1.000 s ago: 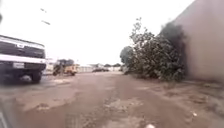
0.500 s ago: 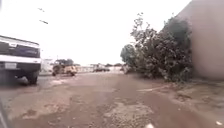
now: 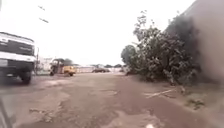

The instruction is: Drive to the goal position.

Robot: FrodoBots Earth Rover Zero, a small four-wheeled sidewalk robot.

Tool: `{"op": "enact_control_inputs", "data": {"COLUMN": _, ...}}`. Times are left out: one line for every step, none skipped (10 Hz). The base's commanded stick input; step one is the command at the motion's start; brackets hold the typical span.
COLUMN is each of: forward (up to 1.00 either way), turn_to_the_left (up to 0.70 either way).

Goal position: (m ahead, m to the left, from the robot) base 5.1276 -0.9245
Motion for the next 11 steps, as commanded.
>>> {"op": "enact_control_inputs", "data": {"forward": 0.7, "turn_to_the_left": 0.0}}
{"op": "enact_control_inputs", "data": {"forward": 0.7, "turn_to_the_left": 0.0}}
{"op": "enact_control_inputs", "data": {"forward": 0.7, "turn_to_the_left": 0.0}}
{"op": "enact_control_inputs", "data": {"forward": 0.7, "turn_to_the_left": -0.08}}
{"op": "enact_control_inputs", "data": {"forward": 0.7, "turn_to_the_left": -0.17}}
{"op": "enact_control_inputs", "data": {"forward": 0.7, "turn_to_the_left": -0.24}}
{"op": "enact_control_inputs", "data": {"forward": 0.7, "turn_to_the_left": -0.2}}
{"op": "enact_control_inputs", "data": {"forward": 0.7, "turn_to_the_left": -0.04}}
{"op": "enact_control_inputs", "data": {"forward": 0.7, "turn_to_the_left": 0.0}}
{"op": "enact_control_inputs", "data": {"forward": 0.7, "turn_to_the_left": 0.0}}
{"op": "enact_control_inputs", "data": {"forward": 0.7, "turn_to_the_left": 0.0}}
